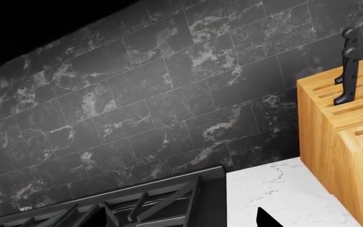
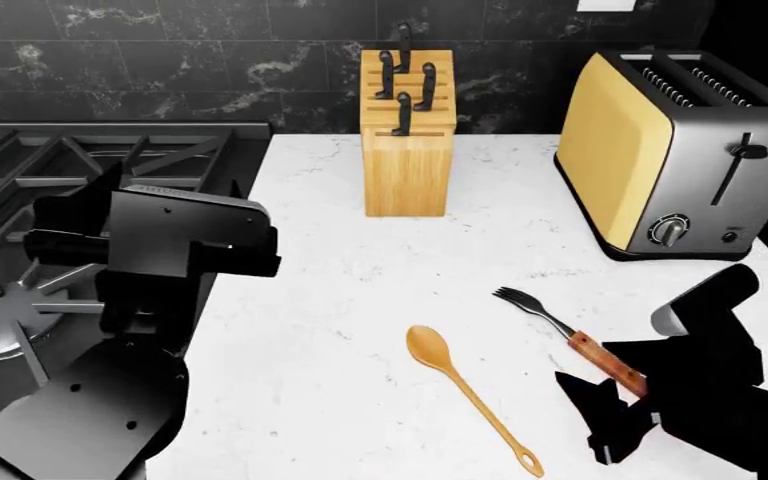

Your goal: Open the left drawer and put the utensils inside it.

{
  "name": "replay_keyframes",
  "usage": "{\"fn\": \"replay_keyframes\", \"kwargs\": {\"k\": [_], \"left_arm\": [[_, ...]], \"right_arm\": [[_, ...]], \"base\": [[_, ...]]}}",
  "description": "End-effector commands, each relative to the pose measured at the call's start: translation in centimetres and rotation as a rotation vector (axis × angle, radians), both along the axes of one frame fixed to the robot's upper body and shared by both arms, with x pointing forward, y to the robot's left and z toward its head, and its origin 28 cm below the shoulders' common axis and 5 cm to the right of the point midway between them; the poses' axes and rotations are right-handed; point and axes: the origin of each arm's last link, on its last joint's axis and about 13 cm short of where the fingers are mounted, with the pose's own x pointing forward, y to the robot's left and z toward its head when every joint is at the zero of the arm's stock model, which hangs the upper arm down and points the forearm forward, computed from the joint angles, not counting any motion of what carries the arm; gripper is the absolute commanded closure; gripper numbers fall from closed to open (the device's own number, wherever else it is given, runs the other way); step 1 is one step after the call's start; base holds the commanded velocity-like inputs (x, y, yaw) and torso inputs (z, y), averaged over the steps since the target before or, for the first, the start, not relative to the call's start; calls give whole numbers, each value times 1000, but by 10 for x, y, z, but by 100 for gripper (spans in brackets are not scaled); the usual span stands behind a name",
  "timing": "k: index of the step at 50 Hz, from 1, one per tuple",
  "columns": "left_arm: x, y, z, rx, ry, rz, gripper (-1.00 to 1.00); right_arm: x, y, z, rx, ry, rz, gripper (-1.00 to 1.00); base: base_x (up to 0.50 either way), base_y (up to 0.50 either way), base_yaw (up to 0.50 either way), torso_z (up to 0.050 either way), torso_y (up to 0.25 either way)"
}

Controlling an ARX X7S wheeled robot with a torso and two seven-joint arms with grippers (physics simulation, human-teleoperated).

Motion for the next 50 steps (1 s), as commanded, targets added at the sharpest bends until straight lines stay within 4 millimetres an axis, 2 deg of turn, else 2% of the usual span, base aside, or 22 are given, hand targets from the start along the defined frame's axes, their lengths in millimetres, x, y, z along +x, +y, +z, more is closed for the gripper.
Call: {"fn": "replay_keyframes", "kwargs": {"k": [1, 28, 44, 50], "left_arm": [[-1, -1, 0, 0, -3, -2, -100], [-4, -1, 4, 4, -14, -2, -100], [-6, 2, 7, 4, -23, 8, -100], [-6, 2, 8, 5, -23, 8, -100]], "right_arm": [[-12, -1, -29, -79, 153, 5, 100], [-10, 3, -20, -96, 144, 15, 100], [-3, 15, 26, -141, 43, 31, 100], [-6, 17, 46, -150, -11, 29, 100]], "base": [[0, 0, 0, 0, 0], [0, 0, 0, 0, 0], [0, 0, 0, 0, 0], [0, 0, 0, 0, 0]]}}
